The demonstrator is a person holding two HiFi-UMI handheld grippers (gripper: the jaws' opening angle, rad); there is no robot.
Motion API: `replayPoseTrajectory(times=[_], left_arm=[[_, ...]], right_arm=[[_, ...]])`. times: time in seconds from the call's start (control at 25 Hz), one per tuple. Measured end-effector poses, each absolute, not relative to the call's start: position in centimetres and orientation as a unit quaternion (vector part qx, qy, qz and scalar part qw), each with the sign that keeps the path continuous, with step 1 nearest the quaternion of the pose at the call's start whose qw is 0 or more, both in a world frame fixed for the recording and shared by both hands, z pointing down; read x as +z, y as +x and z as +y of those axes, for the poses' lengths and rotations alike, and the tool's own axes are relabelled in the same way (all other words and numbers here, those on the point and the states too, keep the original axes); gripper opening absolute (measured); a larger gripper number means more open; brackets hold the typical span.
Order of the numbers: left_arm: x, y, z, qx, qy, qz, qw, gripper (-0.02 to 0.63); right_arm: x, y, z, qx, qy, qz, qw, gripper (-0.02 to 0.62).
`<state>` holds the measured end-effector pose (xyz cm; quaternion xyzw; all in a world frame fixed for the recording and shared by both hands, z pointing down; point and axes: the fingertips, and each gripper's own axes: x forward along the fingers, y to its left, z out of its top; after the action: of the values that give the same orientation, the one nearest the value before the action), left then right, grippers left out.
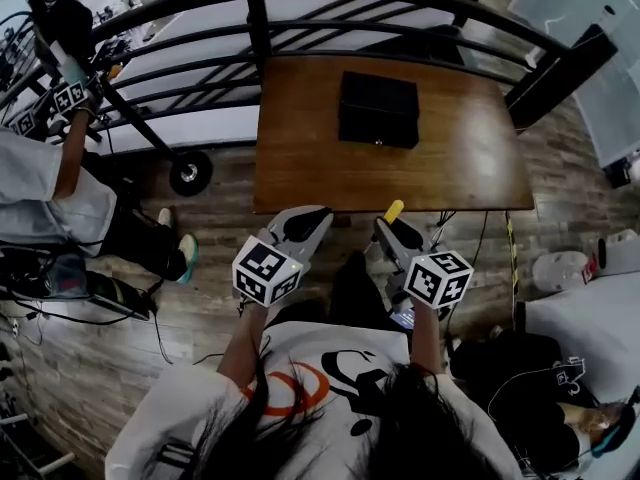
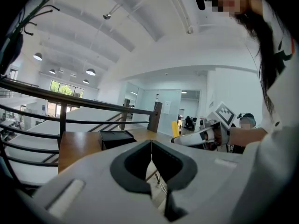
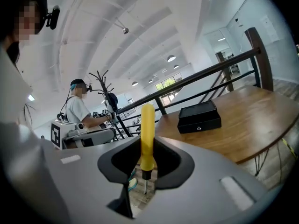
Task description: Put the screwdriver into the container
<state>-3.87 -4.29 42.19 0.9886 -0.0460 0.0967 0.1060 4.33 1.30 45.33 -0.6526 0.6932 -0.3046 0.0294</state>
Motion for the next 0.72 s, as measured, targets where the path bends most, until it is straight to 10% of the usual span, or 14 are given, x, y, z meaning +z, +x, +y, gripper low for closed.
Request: replayPoseTrajectory(times=[0.72], left_arm=[[44.3,8.7,-12.0,0.120,0.979,-0.118,0.113,0.000]], right_arm=[[47.1,17.6,-9.3,-0.321,-0.583,0.747,0.019,0.104]])
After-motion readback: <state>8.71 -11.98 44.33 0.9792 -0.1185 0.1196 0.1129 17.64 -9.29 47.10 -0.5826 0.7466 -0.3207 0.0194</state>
